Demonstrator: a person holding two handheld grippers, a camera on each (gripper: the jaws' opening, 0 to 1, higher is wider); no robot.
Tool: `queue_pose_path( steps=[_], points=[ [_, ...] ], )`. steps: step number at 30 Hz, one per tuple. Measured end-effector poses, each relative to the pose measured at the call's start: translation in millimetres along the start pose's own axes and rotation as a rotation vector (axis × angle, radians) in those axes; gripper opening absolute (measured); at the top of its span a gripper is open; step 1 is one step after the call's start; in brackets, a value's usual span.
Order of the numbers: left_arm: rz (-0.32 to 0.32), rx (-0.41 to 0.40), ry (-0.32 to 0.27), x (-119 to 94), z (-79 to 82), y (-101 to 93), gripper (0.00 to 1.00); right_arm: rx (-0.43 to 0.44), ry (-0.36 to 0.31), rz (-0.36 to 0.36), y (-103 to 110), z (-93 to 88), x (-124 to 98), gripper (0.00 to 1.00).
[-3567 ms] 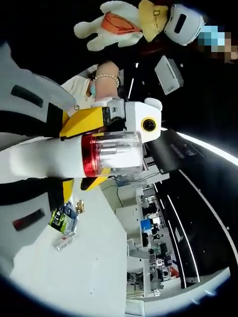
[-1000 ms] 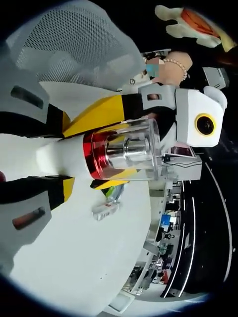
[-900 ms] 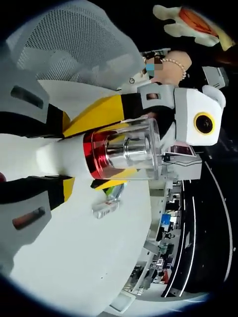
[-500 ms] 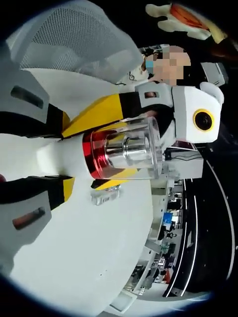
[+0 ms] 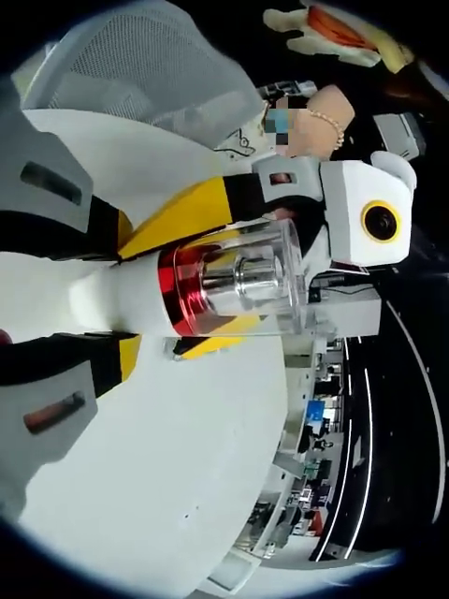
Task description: Arrange the skincare products in the storage area until every visible bottle or jar stands upright without overlapping.
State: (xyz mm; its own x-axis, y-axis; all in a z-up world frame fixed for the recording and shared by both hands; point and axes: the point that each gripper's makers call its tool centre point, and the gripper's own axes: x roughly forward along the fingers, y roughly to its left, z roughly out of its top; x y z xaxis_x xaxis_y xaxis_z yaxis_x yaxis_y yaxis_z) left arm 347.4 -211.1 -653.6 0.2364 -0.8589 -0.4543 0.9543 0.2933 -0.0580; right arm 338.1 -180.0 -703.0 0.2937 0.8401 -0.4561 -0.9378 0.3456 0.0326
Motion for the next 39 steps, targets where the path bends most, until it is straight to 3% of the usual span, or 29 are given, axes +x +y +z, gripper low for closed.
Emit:
queue_pose_path(
  steps=[10,16,21,27,39],
  points=[
    [-0.001,0.021,-0.001,4.9,1.6,6.3,0.27,0.022,-0.001,-0.015,-12.0,0.6,0.8,0.29],
    [0.001,0.016,-0.023,4.2,7.2,4.0,0.3,0.088,0.02,-0.066,-12.1,0.9,-0.4,0.3],
    [0.011,0.018,0.003,0.5,1.7,1.8,0.33,0.122,0.014,-0.086,-10.1,5.4,-2.8,0.39],
    [0.029,0.007,0.005,-12.3,-1.1,1.0,0.38,0.131,0.043,-0.109,-4.8,2.8,-4.2,0.46],
    [0.081,-0.041,0.021,-47.5,-12.4,-7.1,0.5,0.201,0.03,-0.189,5.8,2.4,-11.0,0.61]
  ],
)
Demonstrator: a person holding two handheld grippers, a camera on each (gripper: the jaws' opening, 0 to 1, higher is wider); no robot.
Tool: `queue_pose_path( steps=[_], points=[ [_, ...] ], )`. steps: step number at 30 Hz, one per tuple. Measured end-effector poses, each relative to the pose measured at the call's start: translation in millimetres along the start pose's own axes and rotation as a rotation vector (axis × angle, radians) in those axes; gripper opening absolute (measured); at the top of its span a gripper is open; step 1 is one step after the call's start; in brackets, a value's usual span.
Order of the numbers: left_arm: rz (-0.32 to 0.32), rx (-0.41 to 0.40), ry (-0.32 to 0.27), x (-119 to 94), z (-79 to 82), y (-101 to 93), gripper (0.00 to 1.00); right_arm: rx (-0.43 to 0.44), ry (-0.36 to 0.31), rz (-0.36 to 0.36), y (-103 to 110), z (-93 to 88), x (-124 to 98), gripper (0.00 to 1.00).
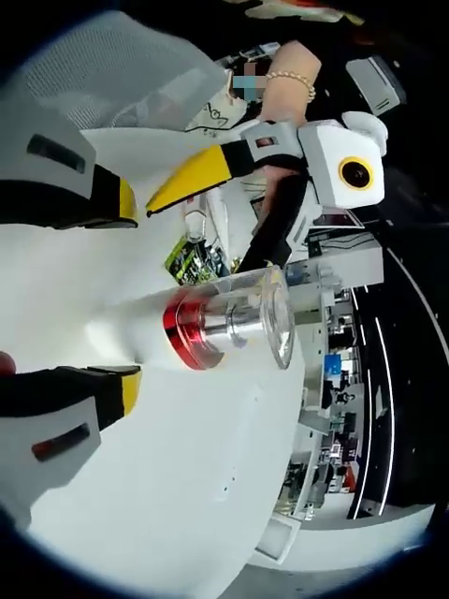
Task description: Arrange the skincare products in the storage area until every visible bottle or jar stands upright without overlapping.
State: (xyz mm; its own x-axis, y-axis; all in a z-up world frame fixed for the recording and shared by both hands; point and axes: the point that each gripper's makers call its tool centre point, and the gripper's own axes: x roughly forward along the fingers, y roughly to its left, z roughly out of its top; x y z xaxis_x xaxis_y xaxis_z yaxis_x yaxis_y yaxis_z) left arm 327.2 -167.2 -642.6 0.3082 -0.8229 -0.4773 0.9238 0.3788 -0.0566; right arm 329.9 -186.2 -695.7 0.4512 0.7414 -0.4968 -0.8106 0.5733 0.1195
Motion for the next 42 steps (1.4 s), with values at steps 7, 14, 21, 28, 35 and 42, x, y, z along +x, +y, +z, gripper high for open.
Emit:
queue_pose_path(
  steps=[7,14,21,28,35,42],
  points=[
    [0.034,-0.059,-0.002,-21.3,-12.1,-2.8,0.56,0.011,-0.014,-0.053,12.9,7.6,-9.7,0.72],
    [0.087,-0.121,-0.008,-55.4,-30.9,-6.6,0.62,0.066,-0.039,-0.116,26.9,6.1,-22.9,0.76],
    [0.15,-0.162,-0.005,-89.7,-51.9,-11.2,0.64,0.1,-0.058,-0.15,51.5,7.2,-31.7,0.78],
    [0.277,-0.304,-0.036,-140.3,-87.3,-13.3,0.65,0.144,-0.102,-0.14,92.3,4.6,-34.8,0.79],
    [0.365,-0.39,-0.044,-183.4,-117.0,-21.0,0.66,0.162,-0.096,-0.129,110.9,3.6,-31.4,0.84],
    [0.452,-0.472,-0.058,-219.8,-137.0,-27.2,0.7,0.16,-0.114,-0.15,122.9,8.8,-30.9,0.89]
  ],
)
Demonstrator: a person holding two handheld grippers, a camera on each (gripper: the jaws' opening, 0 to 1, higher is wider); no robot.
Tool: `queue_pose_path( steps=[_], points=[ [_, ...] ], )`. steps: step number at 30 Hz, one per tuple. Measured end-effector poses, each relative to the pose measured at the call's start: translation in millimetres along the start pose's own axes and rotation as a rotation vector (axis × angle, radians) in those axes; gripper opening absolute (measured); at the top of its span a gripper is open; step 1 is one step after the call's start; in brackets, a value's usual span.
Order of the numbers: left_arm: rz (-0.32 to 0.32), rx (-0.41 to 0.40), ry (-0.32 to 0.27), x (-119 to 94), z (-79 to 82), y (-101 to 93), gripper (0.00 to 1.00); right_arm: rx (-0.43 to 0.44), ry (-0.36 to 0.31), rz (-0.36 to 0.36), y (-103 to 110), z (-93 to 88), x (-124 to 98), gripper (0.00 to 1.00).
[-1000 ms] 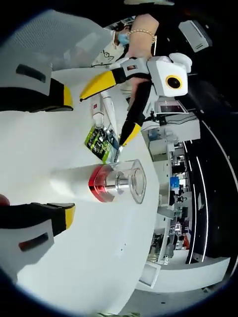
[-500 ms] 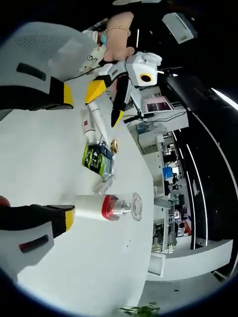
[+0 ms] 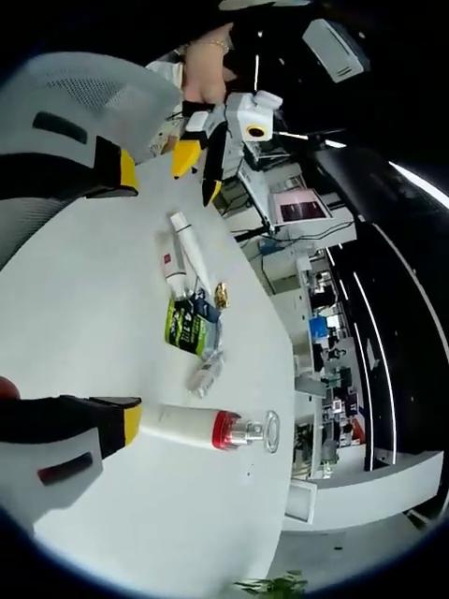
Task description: Arrange the skincare products in the storage area until every visible bottle or jar stands upright without overlapping.
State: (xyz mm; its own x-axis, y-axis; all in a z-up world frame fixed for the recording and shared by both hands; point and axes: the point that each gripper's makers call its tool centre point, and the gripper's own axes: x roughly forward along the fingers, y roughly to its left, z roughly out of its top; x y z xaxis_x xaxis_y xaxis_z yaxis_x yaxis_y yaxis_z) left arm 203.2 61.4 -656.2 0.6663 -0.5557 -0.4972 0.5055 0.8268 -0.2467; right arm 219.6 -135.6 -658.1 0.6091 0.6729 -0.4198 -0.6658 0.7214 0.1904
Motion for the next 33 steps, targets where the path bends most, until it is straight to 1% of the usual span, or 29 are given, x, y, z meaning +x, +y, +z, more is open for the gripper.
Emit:
queue_pose_path(
  steps=[2,4,6,10,13,15,16,18,21,23,24,27,29,32,33],
  points=[
    [0.004,-0.005,0.0,-7.3,-2.3,0.1,0.72,-0.002,0.007,0.002,5.4,-2.0,-0.7,0.91],
    [0.011,0.0,-0.001,-14.7,-4.3,-0.7,0.73,-0.019,0.021,0.007,10.1,-6.1,-2.2,0.92],
    [0.016,-0.003,0.01,-20.1,-8.9,2.2,0.74,-0.023,0.03,0.013,13.4,-10.5,-3.6,0.94],
    [0.034,-0.004,0.02,-27.3,-14.6,6.8,0.81,-0.019,0.032,0.017,21.9,-13.4,-7.5,0.97],
    [0.036,0.005,0.013,-29.2,-9.8,5.5,0.84,-0.038,0.039,0.013,22.7,-10.9,-8.7,0.99],
    [0.041,0.009,0.009,-29.4,-9.5,7.4,0.84,-0.043,0.034,0.019,25.8,-7.7,-10.0,1.0],
    [0.046,0.005,0.013,-29.7,-11.5,11.3,0.84,-0.042,0.033,0.02,26.6,-7.1,-10.4,1.0],
    [0.05,0.002,0.015,-30.9,-12.5,11.8,0.84,-0.043,0.032,0.019,26.1,-9.5,-10.5,1.0],
    [0.057,0.006,0.019,-32.7,-11.3,11.8,0.88,-0.047,0.032,0.004,24.1,-9.0,-12.1,1.0],
    [0.052,0.01,0.036,-32.9,-14.3,13.5,0.94,-0.041,0.029,-0.003,22.1,-9.3,-12.6,1.0],
    [0.049,0.013,0.055,-32.0,-16.9,13.8,0.97,-0.034,0.027,-0.006,20.9,-9.9,-12.7,1.0],
    [0.06,0.022,0.066,-32.7,-18.1,17.3,0.97,-0.027,0.031,-0.013,17.5,-10.9,-13.6,1.0],
    [0.062,0.011,0.074,-30.0,-19.9,22.7,0.99,-0.024,0.028,-0.012,18.0,-10.0,-13.8,1.0],
    [0.05,0.007,0.107,-25.9,-24.3,25.2,0.99,-0.024,0.034,-0.013,17.8,-11.3,-13.6,1.0],
    [0.057,0.011,0.11,-25.1,-24.2,27.2,0.99,-0.023,0.036,-0.013,17.3,-11.9,-13.5,1.0]
  ],
)
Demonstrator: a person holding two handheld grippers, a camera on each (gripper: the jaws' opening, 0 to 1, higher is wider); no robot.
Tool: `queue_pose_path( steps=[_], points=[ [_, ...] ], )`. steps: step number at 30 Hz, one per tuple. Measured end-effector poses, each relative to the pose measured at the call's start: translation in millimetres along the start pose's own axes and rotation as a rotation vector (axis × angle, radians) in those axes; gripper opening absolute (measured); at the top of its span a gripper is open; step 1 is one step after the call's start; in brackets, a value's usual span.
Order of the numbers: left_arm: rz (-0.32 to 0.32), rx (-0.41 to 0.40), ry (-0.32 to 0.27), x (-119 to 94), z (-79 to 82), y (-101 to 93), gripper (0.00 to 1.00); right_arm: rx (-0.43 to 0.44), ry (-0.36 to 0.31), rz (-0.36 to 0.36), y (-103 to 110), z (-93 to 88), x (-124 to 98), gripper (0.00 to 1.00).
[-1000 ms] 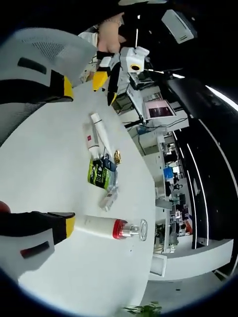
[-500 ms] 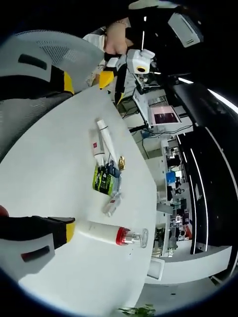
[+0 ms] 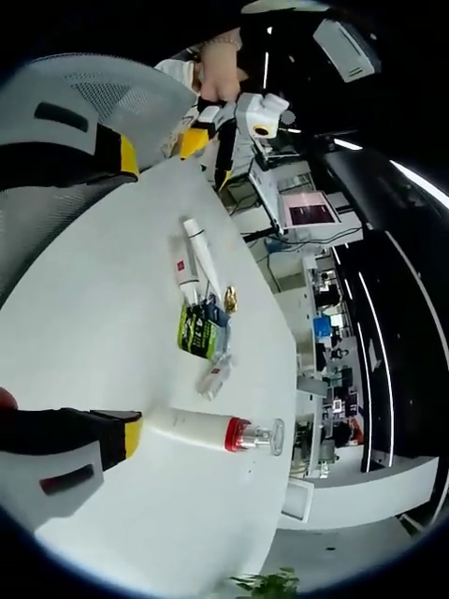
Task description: Arrange the skincare products in the storage area until every visible bottle or jar stands upright without overlapping.
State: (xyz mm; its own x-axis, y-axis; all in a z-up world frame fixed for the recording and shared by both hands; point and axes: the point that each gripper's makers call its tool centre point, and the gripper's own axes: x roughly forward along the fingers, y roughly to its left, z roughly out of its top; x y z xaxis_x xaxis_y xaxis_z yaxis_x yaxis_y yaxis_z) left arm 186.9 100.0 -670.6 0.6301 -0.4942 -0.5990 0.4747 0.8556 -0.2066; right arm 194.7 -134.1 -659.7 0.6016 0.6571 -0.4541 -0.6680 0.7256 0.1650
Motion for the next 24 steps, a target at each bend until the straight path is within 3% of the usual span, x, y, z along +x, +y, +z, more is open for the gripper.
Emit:
queue_pose_path(
  steps=[8,16,24],
  points=[
    [0.008,0.004,0.01,12.0,3.5,18.6,0.99,0.014,0.004,-0.004,-3.7,-1.2,1.5,0.99],
    [0.008,0.037,0.03,21.1,12.1,21.2,0.96,0.019,0.006,-0.004,-3.9,-1.8,1.8,0.98],
    [0.009,0.051,0.104,37.6,14.7,37.2,0.87,0.02,0.014,0.004,-4.8,-4.7,3.0,0.97]
  ],
)
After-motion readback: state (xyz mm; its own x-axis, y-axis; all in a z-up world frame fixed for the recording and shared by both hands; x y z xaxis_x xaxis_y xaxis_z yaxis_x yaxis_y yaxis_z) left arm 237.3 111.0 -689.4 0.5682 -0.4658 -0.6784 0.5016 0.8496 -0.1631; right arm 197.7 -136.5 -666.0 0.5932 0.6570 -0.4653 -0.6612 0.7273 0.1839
